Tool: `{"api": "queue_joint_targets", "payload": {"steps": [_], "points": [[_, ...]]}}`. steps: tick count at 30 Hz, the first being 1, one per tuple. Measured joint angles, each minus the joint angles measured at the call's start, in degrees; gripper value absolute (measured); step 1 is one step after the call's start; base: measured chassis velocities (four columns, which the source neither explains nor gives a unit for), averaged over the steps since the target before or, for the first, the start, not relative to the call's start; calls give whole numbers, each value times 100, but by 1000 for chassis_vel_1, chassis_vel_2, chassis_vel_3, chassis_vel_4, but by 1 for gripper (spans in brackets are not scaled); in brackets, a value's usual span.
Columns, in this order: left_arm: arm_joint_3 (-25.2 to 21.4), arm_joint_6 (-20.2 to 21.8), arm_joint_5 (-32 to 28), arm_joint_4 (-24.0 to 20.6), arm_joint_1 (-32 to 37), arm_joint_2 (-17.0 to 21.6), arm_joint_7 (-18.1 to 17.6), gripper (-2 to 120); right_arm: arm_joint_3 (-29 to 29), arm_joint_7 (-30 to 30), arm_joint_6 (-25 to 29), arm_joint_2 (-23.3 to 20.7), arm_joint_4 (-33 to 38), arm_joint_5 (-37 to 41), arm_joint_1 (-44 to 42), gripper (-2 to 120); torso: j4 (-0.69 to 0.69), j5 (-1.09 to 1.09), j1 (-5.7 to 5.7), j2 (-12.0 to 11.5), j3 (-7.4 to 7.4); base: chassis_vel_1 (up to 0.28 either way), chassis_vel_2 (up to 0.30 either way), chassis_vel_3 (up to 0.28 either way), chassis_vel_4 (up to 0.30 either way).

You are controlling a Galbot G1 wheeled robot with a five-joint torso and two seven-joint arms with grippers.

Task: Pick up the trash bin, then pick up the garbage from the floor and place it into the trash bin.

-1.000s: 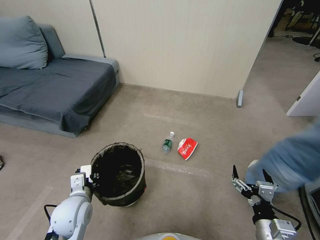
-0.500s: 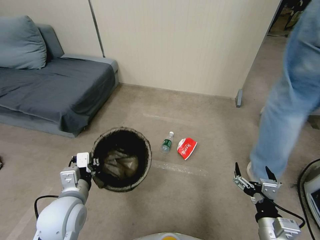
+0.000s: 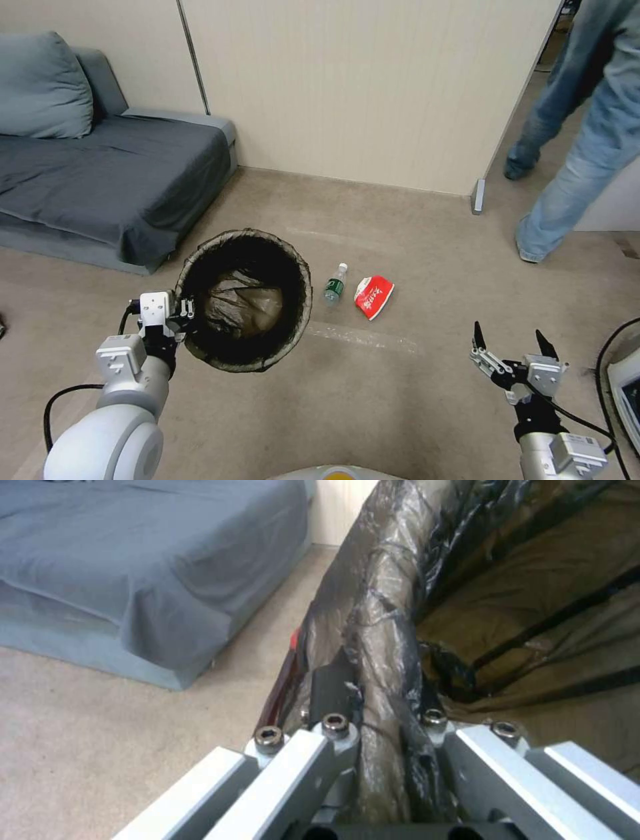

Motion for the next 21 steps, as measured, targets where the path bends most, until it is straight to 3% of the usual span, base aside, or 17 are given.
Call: {"api": "queue_joint_targets", "payload": {"steps": [10, 21], "points": [[17, -440, 738, -49, 673, -308, 426, 1, 108, -6, -57, -22, 67, 10, 37, 100, 0, 0, 0, 0, 0, 0, 0, 0, 0], [64, -891, 839, 15, 1198, -355, 432, 1, 196, -62, -100, -60, 145, 17, 80, 100, 0, 0, 0, 0, 0, 0, 0, 0, 0]]}}
